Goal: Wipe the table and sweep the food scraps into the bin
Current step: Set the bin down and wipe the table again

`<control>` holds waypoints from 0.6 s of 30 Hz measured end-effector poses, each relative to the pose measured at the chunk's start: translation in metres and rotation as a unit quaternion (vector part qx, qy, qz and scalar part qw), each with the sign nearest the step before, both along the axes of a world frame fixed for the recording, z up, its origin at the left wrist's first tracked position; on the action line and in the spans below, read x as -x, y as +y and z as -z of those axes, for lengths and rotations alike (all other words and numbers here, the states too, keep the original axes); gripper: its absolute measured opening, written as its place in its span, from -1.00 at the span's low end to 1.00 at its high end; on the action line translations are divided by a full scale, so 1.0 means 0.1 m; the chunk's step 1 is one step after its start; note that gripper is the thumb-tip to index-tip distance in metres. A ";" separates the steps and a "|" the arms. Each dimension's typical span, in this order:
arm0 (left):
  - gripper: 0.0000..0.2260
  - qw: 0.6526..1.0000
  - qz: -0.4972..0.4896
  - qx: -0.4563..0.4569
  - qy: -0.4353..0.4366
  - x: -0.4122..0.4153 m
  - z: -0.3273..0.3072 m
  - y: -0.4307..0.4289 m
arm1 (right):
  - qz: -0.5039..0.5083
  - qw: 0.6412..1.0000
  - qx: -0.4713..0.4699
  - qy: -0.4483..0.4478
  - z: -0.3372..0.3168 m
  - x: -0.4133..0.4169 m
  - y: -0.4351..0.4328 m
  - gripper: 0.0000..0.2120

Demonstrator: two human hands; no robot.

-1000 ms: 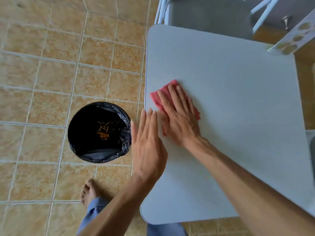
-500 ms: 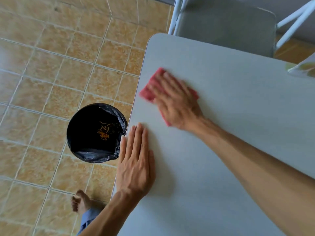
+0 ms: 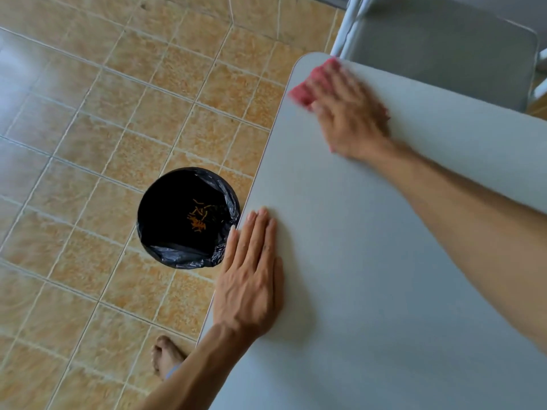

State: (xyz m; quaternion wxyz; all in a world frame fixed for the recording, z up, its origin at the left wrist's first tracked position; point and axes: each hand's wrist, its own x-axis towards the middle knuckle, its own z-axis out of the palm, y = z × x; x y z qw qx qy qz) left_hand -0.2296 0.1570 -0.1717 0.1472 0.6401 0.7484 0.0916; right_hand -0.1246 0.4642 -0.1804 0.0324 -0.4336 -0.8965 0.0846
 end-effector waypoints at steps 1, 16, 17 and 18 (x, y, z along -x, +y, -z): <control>-0.48 1.000 0.001 0.001 -0.001 -0.01 0.00 0.00 | 0.081 0.997 0.021 0.006 -0.03 -0.04 0.11 -0.44; -0.49 0.998 -0.061 0.016 -0.012 -0.13 -0.08 -0.10 | 0.010 0.998 -0.038 0.042 0.02 -0.68 -1.35 -0.52; -0.48 0.996 -0.080 0.018 -0.021 -0.17 -0.09 -0.16 | 0.101 0.993 -0.035 0.052 0.03 -0.71 -1.36 -0.52; -0.48 0.995 -0.095 0.018 -0.028 -0.20 -0.10 -0.25 | 0.193 0.979 -0.038 0.055 0.04 -0.63 -1.43 -0.51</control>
